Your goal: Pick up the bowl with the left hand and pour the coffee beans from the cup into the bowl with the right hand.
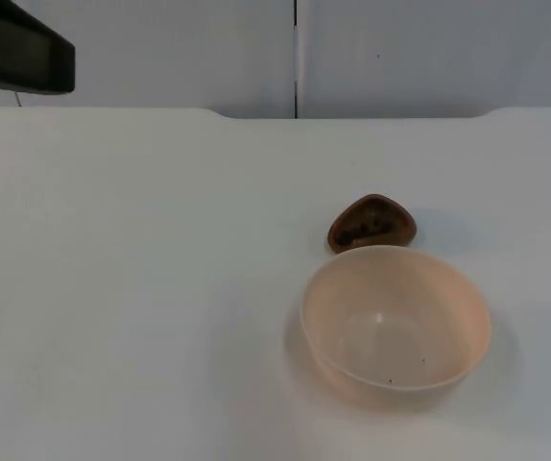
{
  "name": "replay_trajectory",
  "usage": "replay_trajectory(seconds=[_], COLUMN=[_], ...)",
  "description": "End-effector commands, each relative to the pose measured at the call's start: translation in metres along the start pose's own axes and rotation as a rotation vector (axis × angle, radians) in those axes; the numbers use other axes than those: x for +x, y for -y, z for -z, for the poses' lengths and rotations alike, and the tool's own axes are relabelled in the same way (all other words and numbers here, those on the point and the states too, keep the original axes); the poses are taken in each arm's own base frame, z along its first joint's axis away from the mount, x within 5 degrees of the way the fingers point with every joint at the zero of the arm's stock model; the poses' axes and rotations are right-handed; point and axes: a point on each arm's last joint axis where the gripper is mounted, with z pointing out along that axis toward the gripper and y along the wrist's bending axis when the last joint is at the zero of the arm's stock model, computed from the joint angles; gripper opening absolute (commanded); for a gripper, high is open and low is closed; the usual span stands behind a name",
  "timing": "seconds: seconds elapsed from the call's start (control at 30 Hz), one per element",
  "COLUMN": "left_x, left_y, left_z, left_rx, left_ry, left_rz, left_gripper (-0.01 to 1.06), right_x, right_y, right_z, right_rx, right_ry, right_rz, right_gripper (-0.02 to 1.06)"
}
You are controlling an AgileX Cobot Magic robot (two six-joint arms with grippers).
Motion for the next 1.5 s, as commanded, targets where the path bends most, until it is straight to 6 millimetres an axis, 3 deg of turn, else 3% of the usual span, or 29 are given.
replay_trajectory(seconds=[0.0,0.53,0.8,1.17,1.47], left_x=[-0.003,-0.02,-0.032,-0.015,-0.002], left_y=[0.003,0.019,0.037,0.049,0.036], left_z=[-0.001,-0.061,-0.092,-0.127,-0.157], left_rx=[0.008,0.041,0.043,0.039,-0.003], left_ry=[0.017,-0.181,-0.267,-0.372,-0.451], left_rz=[-0.006,-0.095,-0.157,-0.171,-0.112], left_gripper=[1.04,1.03,1.03,1.03,1.03], right_x=[0.001,0.001,0.001,0.001,0.001], right_y=[0.0,0.0,0.0,0.0,0.0], right_z=[0.0,0.0,0.0,0.0,0.0], right_rx=[0.005,0.005,0.005,0.005,0.006], right_ry=[0.001,0.001,0.001,0.001,0.001], right_rz=[-0.001,-0.001,-0.001,-0.001,0.0], right_gripper=[1.05,1.05,1.05,1.05,1.05])
